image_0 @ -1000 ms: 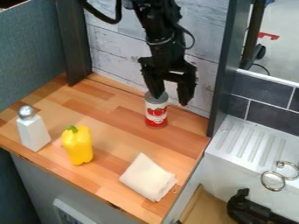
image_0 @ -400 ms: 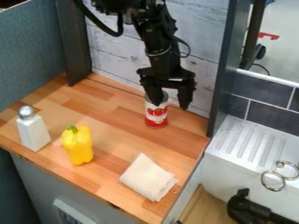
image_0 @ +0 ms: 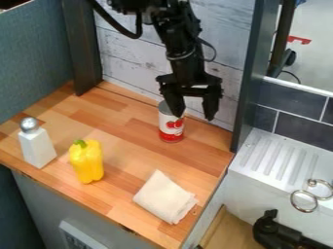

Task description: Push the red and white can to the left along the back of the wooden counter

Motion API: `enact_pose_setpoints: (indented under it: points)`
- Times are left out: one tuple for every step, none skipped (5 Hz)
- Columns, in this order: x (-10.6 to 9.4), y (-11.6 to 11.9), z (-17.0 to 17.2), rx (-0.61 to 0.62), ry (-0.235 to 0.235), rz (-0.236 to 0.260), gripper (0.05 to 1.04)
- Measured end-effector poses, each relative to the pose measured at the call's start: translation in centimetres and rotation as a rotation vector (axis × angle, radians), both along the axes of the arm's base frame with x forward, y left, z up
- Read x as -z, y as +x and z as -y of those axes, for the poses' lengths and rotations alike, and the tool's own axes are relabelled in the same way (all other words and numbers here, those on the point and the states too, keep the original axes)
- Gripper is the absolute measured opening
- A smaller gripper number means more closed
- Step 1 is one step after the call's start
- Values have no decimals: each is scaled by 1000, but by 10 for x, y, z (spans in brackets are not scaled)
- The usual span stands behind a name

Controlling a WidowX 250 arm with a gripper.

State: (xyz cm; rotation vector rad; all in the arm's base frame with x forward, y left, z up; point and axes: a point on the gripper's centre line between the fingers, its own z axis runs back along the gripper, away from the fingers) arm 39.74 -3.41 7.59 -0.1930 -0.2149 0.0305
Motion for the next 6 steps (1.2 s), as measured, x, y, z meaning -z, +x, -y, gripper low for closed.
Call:
enact_pose_setpoints:
  points:
    - [-1,-1,7,2,-14,-6,1002]
    - [4,2,8,0,-21,-17,1002]
    - [13,6,8,2,-21,-44,1002]
    - [17,7,5,-8,-11,-61,1002]
    - [23,6,-13,-45,29,-90,1002]
    - [22,5,-47,-126,83,-105,1001]
